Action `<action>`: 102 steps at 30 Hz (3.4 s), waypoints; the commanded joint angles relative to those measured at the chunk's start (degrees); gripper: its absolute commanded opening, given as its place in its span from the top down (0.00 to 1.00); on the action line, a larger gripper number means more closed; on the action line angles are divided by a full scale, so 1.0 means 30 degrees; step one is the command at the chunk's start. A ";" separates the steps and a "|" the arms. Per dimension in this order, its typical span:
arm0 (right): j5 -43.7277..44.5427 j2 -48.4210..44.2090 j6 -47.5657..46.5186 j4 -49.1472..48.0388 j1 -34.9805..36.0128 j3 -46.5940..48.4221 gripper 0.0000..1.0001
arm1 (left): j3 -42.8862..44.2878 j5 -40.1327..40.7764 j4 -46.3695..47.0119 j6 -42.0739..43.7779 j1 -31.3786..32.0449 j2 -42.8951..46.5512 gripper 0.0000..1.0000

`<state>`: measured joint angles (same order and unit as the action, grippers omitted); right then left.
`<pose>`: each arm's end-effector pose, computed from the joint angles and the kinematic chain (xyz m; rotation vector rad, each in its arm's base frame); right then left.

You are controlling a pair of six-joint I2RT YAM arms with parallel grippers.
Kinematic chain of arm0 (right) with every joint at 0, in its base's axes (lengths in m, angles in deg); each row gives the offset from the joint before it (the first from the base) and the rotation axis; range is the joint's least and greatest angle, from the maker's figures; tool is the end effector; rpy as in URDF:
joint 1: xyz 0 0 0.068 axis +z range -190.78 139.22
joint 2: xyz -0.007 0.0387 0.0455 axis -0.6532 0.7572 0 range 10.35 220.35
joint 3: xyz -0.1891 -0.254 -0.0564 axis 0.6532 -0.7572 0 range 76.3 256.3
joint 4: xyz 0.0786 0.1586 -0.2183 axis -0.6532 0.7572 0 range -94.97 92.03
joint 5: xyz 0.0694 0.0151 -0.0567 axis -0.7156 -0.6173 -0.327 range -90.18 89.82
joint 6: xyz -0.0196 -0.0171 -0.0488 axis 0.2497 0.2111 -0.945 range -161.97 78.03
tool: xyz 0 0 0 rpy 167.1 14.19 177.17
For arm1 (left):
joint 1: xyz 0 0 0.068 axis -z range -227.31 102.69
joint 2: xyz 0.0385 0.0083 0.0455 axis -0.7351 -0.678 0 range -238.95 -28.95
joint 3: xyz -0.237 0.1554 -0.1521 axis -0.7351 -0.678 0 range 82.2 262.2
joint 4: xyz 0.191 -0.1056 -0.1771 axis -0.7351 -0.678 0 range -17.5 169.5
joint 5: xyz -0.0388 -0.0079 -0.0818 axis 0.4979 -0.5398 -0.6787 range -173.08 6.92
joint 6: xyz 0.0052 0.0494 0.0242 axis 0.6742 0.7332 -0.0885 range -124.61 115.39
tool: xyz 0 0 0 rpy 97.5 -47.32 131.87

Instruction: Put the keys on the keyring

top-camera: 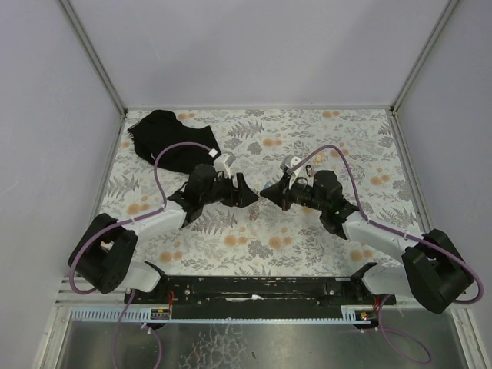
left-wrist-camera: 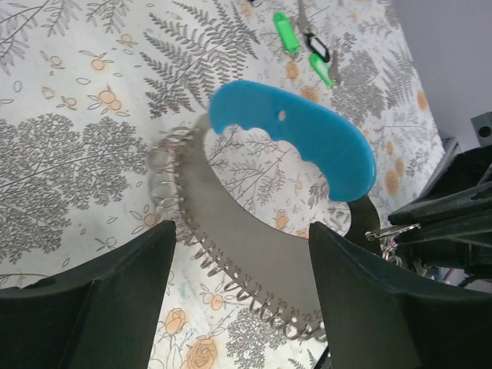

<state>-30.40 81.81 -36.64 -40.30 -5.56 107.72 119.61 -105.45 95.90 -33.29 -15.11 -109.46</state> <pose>0.2084 0.1702 0.2775 -0.8384 1.5181 0.9634 0.2466 -0.1722 0.2367 0.3285 2.1435 -1.0393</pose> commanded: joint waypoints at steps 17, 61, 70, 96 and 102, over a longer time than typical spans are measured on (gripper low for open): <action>-0.3147 0.1082 0.0081 -0.9097 0.0124 -0.1970 1.00 | -0.6081 -0.0254 0.8057 -0.1005 -0.0291 0.4647 0.27; -0.9099 0.2481 -0.3560 -0.6366 -0.0608 0.0382 1.00 | -0.7924 -0.1131 0.9275 0.6868 -0.0448 0.8131 0.15; -0.9519 0.2921 -0.2417 -0.8157 -0.0608 0.0022 1.00 | -0.8204 -0.2283 1.1145 0.7481 -0.0449 0.7272 0.20; -1.0317 0.3689 -0.2056 -0.8853 -0.0608 -0.0319 1.00 | -0.6736 -0.5287 1.2958 0.6980 0.0297 0.4587 0.46; -1.0359 0.3572 -0.2173 -0.8600 -0.0608 -0.0367 1.00 | -0.6698 -0.5353 1.2845 0.7041 0.0365 0.4665 0.50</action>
<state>-59.93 92.91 -42.59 -62.68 -7.22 106.38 97.84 -120.22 130.52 -12.86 -14.69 -95.58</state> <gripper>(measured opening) 0.017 0.509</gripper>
